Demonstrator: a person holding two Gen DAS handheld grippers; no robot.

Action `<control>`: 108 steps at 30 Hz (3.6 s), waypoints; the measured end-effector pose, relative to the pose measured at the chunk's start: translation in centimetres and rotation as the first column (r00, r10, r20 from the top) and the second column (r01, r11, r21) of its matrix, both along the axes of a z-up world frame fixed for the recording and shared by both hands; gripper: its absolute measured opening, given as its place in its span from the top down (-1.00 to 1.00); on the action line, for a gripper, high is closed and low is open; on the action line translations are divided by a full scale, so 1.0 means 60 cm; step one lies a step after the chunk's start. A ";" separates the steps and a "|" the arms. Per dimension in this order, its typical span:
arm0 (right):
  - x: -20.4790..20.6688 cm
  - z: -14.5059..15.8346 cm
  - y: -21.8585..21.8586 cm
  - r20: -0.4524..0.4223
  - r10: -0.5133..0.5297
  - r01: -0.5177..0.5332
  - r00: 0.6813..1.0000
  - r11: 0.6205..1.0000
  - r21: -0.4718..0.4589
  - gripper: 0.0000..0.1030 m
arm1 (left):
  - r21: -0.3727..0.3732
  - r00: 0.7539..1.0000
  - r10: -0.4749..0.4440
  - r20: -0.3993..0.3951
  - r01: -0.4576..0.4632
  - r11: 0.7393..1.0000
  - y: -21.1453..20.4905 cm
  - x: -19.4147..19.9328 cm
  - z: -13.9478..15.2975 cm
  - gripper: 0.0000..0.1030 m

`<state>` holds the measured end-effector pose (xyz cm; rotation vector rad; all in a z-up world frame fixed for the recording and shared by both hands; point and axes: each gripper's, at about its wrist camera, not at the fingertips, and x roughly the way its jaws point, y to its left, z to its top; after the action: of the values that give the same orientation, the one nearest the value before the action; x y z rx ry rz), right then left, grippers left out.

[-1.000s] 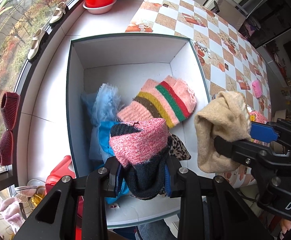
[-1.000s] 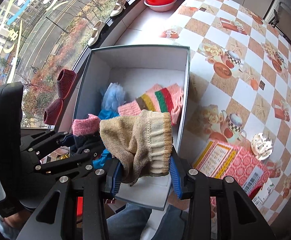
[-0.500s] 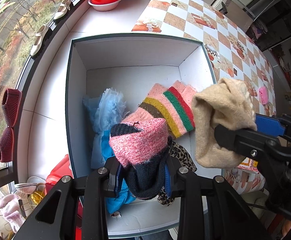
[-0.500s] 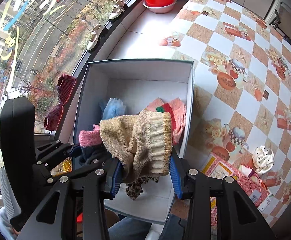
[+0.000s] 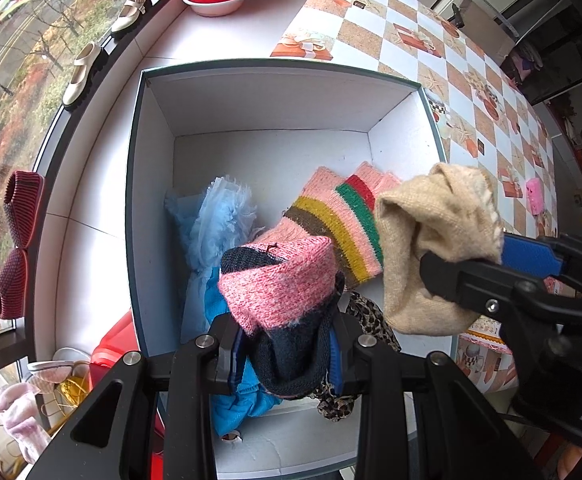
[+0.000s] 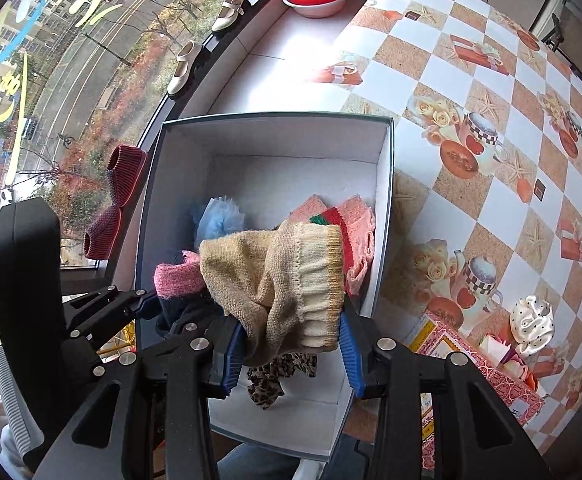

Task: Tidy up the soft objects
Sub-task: 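Lower the headband and beige sock into the box and open both tools, then move both tools back over the items on the table, then grasp the white polka-dot scrunchie with the left tool while the right tool grasps the pink sponge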

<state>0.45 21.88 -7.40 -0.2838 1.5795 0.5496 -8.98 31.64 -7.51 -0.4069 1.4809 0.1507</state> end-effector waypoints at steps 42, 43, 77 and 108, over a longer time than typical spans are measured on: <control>0.008 0.025 -0.009 0.044 -0.011 0.010 0.999 1.000 0.020 -1.00 | 0.016 0.999 0.052 -0.003 -0.052 0.999 0.007 -0.011 0.007 -0.83; 0.008 0.026 -0.009 0.046 -0.010 0.009 0.999 1.000 0.021 -1.00 | 0.014 0.999 0.052 -0.006 -0.051 0.999 0.007 -0.011 0.008 -0.83; 0.085 0.146 -0.361 0.087 -0.468 0.449 0.880 0.877 0.173 -1.00 | 0.020 0.982 -0.190 0.011 0.190 0.982 -0.168 0.108 0.105 -0.83; 0.203 -0.017 -0.757 0.086 -0.663 0.666 0.744 0.746 -0.006 -1.00 | 0.022 0.937 -0.236 -0.258 0.251 0.968 -0.550 0.306 -0.100 -0.84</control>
<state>12.64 -23.54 -8.42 0.2423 1.4872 -0.0575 9.36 -1.35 -13.49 -0.1592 1.7629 0.0461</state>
